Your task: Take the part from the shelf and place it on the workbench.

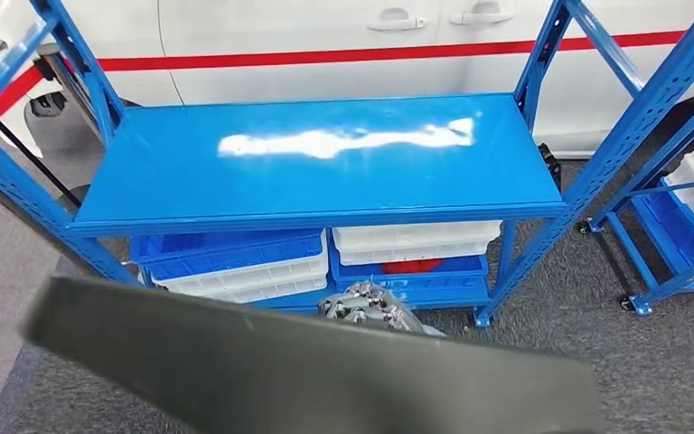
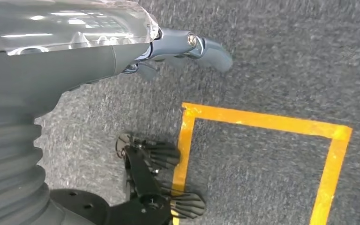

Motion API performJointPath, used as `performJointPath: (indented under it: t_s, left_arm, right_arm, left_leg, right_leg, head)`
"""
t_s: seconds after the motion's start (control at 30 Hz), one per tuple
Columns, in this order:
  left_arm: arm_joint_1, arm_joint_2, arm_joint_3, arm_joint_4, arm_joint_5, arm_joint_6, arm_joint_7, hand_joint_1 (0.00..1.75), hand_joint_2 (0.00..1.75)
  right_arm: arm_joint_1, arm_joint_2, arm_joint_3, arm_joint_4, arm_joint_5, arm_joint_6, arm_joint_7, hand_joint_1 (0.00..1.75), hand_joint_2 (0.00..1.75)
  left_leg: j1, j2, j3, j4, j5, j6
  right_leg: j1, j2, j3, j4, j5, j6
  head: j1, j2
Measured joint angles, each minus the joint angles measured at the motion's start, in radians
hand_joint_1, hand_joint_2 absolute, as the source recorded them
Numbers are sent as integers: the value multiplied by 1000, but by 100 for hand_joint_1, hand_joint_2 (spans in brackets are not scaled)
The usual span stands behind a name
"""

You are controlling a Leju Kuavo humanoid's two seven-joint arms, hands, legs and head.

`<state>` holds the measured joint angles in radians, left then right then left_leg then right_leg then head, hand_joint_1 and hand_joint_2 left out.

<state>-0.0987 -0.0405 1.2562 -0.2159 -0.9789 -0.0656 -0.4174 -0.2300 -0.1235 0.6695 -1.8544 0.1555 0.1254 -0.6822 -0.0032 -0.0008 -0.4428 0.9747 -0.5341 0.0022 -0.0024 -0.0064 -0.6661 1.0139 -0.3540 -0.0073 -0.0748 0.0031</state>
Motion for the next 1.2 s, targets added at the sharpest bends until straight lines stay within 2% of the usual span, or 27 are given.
performJointPath:
  t_s: [0.03,0.07,0.1,0.13,0.2,0.23,0.27,0.3,0.33,0.37,0.43,0.47,0.53,0.57,0.6,0.7,0.73,0.77,0.8,0.83,0.9,0.97,1.03,1.07,1.1,1.13,1.2]
  left_arm:
    - [1,-2,0,0,0,0,0,0,175]
    - [1,-3,-1,0,0,0,0,0,175]
    - [2,-4,-1,0,0,0,0,0,175]
    - [2,-5,-2,0,0,0,0,0,175]
    - [2,-5,-3,0,0,0,0,0,175]
    - [2,-6,-3,0,0,0,0,0,175]
    - [2,-6,-3,0,0,0,0,0,175]
    - [2,-7,-4,0,0,0,0,0,175]
    - [2,-7,-4,0,0,0,0,0,175]
    - [2,-8,-5,0,0,-1,0,0,175]
    - [2,-10,-7,0,0,-2,-3,0,175]
    - [2,-10,-8,0,2,-4,-6,0,175]
    - [3,-12,-9,0,8,-6,-12,0,175]
    - [4,-13,-8,0,12,-6,-13,0,175]
    - [6,-13,-7,0,15,-5,-11,0,175]
    - [8,-16,-4,0,21,4,7,0,175]
    - [8,-16,-2,0,21,11,19,0,175]
    - [8,-16,0,0,22,21,34,0,175]
    - [9,-14,2,0,23,34,54,0,175]
    - [10,-12,5,0,25,51,75,0,175]
    - [11,-5,12,-1,29,83,113,0,175]
    - [12,2,18,-4,30,101,133,0,175]
    - [13,8,25,-5,31,108,142,0,175]
    - [14,9,28,-5,31,110,144,0,175]
    - [14,11,30,-5,32,111,146,0,175]
    - [15,11,31,-5,33,111,146,0,175]
    - [15,12,32,-6,33,111,146,0,175]
  right_arm:
    - [2,-2,0,-1,0,0,0,175,175]
    - [3,-4,-1,-1,0,0,0,175,175]
    - [5,-6,-1,-2,0,0,0,175,175]
    - [6,-8,-2,-2,0,0,0,175,175]
    - [8,-11,-3,-1,0,0,0,175,175]
    - [10,-13,-3,-1,0,0,0,175,175]
    - [11,-14,-3,-1,0,0,0,175,175]
    - [12,-15,-4,-1,0,0,0,175,175]
    - [12,-16,-4,-2,1,0,0,175,175]
    - [11,-16,-4,-2,1,1,0,175,175]
    - [10,-17,-6,-6,3,7,0,175,175]
    - [10,-17,-7,-8,1,12,0,175,175]
    - [12,-18,-10,-10,-5,26,0,175,175]
    - [13,-18,-11,-9,-9,33,0,175,175]
    - [13,-19,-12,-9,-11,39,0,175,175]
    - [13,-19,-19,-9,-15,52,0,175,175]
    - [15,-19,-22,-9,-15,55,0,175,175]
    - [18,-19,-25,-9,-15,57,0,175,175]
    - [22,-19,-29,-9,-16,57,0,175,175]
    - [25,-20,-34,-10,-16,57,0,175,175]
    - [28,-23,-45,-13,-19,55,0,175,175]
    - [27,-26,-55,-20,-25,54,0,175,175]
    - [25,-30,-63,-25,-30,53,0,175,175]
    - [25,-32,-66,-25,-32,53,0,175,175]
    - [26,-35,-69,-26,-32,53,0,175,175]
    - [26,-38,-72,-26,-33,53,0,175,175]
    - [26,-43,-76,-26,-34,53,0,175,175]
  left_leg:
    - [0,3,-7,-2,11,6]
    - [2,5,-15,-5,23,13]
    - [5,8,-26,-8,37,20]
    - [6,11,-38,-9,50,26]
    - [5,12,-70,-6,74,30]
    - [5,12,-87,-3,86,29]
    - [5,12,-106,2,97,27]
    - [6,13,-125,8,107,24]
    - [7,12,-144,18,114,21]
    - [6,12,-162,28,120,17]
    - [5,12,-187,47,131,6]
    - [4,11,-195,51,138,1]
    - [6,11,-206,53,153,-13]
    - [8,10,-212,60,143,-18]
    - [10,9,-222,82,116,-23]
    - [16,7,-263,242,-22,-33]
    - [16,7,-269,295,-43,-35]
    - [17,7,-263,325,-41,-37]
    - [17,7,-241,322,-20,-37]
    - [17,7,-203,285,9,-36]
    - [15,6,-95,142,28,-28]
    - [9,4,-29,36,10,-18]
    - [7,4,-31,15,16,-6]
    - [8,6,-39,11,27,2]
    - [10,8,-50,9,41,9]
    - [12,10,-63,7,55,16]
    - [9,12,-94,9,80,23]
  right_leg:
    - [-2,2,-2,-1,2,6]
    - [-3,3,-7,8,-13,12]
    - [-4,5,-16,33,-48,18]
    - [-6,7,-29,77,-99,22]
    - [-9,7,-56,204,-193,30]
    - [-11,7,-60,258,-207,34]
    - [-13,6,-53,287,-196,37]
    - [-15,6,-31,283,-167,39]
    - [-18,6,9,245,-140,41]
    - [-19,6,61,184,-132,41]
    - [-16,7,148,60,-158,33]
    - [-13,8,166,25,-175,26]
    - [-12,7,160,8,-172,8]
    - [-13,5,152,7,-161,-2]
    - [-14,3,143,5,-150,-11]
    - [-12,0,105,5,-116,-24]
    - [-11,-1,89,6,-105,-23]
    - [-10,-1,73,8,-94,-22]
    - [-10,-2,58,10,-83,-20]
    - [-10,-2,44,12,-73,-18]
    - [-9,-1,22,15,-53,-11]
    - [-8,-2,14,14,-34,1]
    - [-8,-4,11,8,-16,15]
    - [-9,-2,5,10,-20,21]
    - [-10,0,-3,25,-43,25]
    - [-10,1,-16,58,-85,29]
    - [-12,3,-41,171,-190,33]
  head:
    - [0,0]
    - [0,0]
    - [0,0]
    - [0,0]
    - [0,0]
    - [0,0]
    - [0,0]
    - [0,0]
    - [0,0]
    - [0,0]
    - [0,0]
    - [0,0]
    - [0,0]
    - [0,0]
    - [0,0]
    - [-1,0]
    - [0,0]
    - [-1,0]
    - [-1,0]
    - [-1,0]
    - [-1,0]
    - [-1,0]
    - [-1,0]
    - [0,0]
    - [0,0]
    - [0,0]
    - [0,0]
